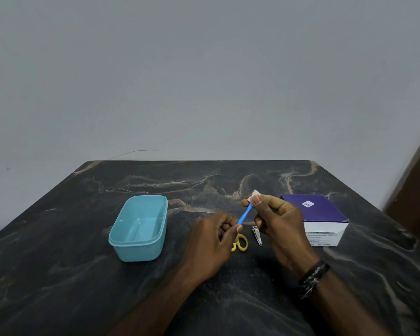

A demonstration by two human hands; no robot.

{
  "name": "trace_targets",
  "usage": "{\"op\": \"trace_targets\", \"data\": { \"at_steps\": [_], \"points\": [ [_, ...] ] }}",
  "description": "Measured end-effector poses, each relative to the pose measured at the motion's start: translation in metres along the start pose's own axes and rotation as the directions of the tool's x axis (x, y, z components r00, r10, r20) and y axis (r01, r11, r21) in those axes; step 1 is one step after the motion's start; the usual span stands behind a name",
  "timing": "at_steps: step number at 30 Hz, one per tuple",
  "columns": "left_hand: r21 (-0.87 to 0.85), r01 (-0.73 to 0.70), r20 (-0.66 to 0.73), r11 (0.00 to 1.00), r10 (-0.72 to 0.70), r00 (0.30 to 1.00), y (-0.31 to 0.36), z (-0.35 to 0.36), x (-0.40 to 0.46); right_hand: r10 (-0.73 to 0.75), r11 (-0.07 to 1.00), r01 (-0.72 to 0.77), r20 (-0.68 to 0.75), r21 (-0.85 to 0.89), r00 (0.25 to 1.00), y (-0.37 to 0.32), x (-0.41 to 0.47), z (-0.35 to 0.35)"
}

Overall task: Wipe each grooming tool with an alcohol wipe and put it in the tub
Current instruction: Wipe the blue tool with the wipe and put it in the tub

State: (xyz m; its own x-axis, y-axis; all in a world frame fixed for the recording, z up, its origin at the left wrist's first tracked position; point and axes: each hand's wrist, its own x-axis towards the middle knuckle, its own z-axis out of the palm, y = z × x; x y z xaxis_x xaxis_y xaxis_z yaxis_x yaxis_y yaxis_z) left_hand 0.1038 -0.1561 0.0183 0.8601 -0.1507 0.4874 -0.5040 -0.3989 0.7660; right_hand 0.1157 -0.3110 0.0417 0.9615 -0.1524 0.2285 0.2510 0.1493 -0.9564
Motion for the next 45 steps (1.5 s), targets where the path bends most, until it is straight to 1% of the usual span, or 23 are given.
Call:
{"op": "trace_targets", "data": {
  "at_steps": [3,7,9,11,17,22,27,31,35,42,45],
  "points": [
    [0.005,-0.013,0.004,1.0,0.013,1.0,-0.0006,0.0011,-0.0002,-0.005,1.0,0.005,-0.009,-0.009,1.0,0.0001,0.0002,-0.0012],
    [0.034,-0.015,-0.045,0.999,0.017,0.999,-0.0017,-0.0009,-0.0002,0.001,1.0,-0.001,-0.009,-0.031,1.0,0.0011,-0.0005,0.0002],
    [0.034,-0.023,-0.063,0.999,0.025,0.998,-0.0009,-0.0008,-0.0001,-0.007,1.0,0.007,-0.041,-0.003,0.999,0.001,0.0007,0.0002],
    [0.041,-0.036,-0.052,0.999,0.039,0.998,0.0006,0.0003,-0.0015,0.001,0.999,0.002,-0.073,0.042,0.997,0.001,0.0021,-0.001],
    [0.04,-0.027,-0.066,0.999,0.029,0.997,-0.0002,0.0017,-0.0031,0.022,0.999,-0.02,-0.069,0.035,0.997,0.0039,0.0013,-0.0006],
    [-0.009,0.006,-0.063,1.0,-0.007,0.998,0.0006,0.0019,-0.0015,0.041,0.99,-0.019,-0.152,0.14,0.988,-0.0028,0.0038,-0.0044],
    [-0.03,0.004,-0.088,1.0,-0.007,0.996,-0.0033,0.0023,-0.0005,0.067,0.995,-0.059,-0.094,0.078,0.993,-0.0011,0.0014,-0.0019],
    [-0.019,0.0,-0.095,1.0,-0.002,0.995,-0.0039,0.0037,-0.0003,0.047,0.997,-0.045,-0.026,0.063,0.999,-0.0004,0.0002,0.0018],
    [-0.017,0.008,-0.098,1.0,-0.009,0.995,-0.0058,0.0045,0.0005,0.05,0.998,-0.049,-0.017,0.049,0.999,-0.0002,-0.0001,0.0012],
    [-0.033,0.01,-0.089,0.999,-0.013,0.996,-0.0041,0.005,0.0,0.061,0.99,-0.06,-0.002,0.129,0.998,-0.004,-0.0024,0.0019],
    [-0.046,0.011,-0.073,0.999,-0.015,0.997,-0.0051,0.0058,-0.001,0.042,0.997,-0.042,0.013,0.062,0.999,-0.0005,-0.003,0.0033]
  ]
}}
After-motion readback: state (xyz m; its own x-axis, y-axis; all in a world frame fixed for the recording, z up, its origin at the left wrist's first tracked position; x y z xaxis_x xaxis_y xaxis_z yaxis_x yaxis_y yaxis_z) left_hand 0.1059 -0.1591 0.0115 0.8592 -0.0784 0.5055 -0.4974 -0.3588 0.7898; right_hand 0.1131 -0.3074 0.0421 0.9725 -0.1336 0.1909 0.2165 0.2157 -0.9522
